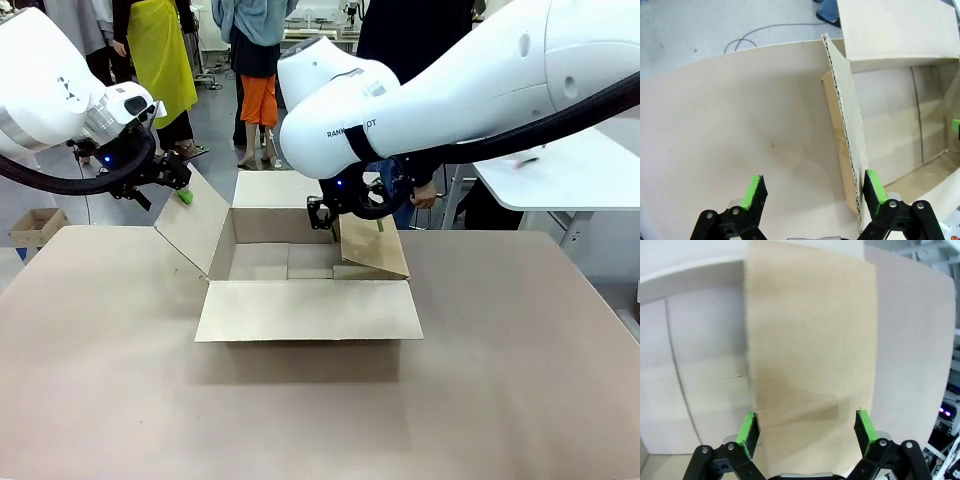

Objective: Pack the gift set into the box.
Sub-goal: Place both hands on the side flaps of the Package Box and spread them outward, then lift both hands away from the flaps of the Package Box.

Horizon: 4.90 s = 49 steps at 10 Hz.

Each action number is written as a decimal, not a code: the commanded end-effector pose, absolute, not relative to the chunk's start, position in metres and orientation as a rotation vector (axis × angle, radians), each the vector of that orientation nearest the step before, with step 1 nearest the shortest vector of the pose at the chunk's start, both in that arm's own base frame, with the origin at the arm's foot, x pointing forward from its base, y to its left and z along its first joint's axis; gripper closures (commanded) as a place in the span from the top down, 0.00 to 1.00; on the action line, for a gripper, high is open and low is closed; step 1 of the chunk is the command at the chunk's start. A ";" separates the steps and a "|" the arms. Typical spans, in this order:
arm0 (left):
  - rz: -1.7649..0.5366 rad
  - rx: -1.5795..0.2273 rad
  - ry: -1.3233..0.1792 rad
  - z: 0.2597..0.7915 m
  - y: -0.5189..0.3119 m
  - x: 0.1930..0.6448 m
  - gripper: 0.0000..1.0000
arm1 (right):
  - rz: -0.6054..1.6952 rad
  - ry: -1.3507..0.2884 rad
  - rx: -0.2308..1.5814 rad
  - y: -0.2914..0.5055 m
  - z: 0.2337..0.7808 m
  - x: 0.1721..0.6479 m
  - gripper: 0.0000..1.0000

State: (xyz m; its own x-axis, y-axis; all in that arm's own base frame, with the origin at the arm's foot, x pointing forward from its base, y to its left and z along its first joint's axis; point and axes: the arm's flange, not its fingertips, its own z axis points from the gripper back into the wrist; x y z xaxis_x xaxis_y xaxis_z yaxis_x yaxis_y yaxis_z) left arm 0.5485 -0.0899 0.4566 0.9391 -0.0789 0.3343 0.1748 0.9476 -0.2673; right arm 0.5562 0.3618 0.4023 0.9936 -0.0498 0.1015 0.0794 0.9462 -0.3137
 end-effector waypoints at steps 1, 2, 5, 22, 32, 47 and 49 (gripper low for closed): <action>-0.124 -0.284 -0.332 0.458 -0.089 0.548 1.00 | -0.135 -0.080 -0.381 0.358 0.405 0.555 1.00; -0.124 -0.284 -0.332 0.458 -0.089 0.548 1.00 | -0.160 -0.117 -0.372 0.350 0.413 0.550 1.00; -0.124 -0.284 -0.332 0.458 -0.089 0.548 1.00 | -0.180 -0.169 -0.352 0.333 0.439 0.536 1.00; -0.124 -0.284 -0.332 0.458 -0.089 0.548 1.00 | -0.403 -0.123 -0.196 0.199 0.458 0.498 1.00; -0.124 -0.284 -0.332 0.458 -0.089 0.548 1.00 | -0.403 -0.123 -0.196 0.199 0.458 0.498 1.00; -0.124 -0.284 -0.332 0.458 -0.089 0.548 1.00 | -0.403 -0.123 -0.196 0.199 0.458 0.498 1.00; -0.124 -0.284 -0.332 0.458 -0.089 0.548 1.00 | -0.403 -0.123 -0.196 0.199 0.458 0.498 1.00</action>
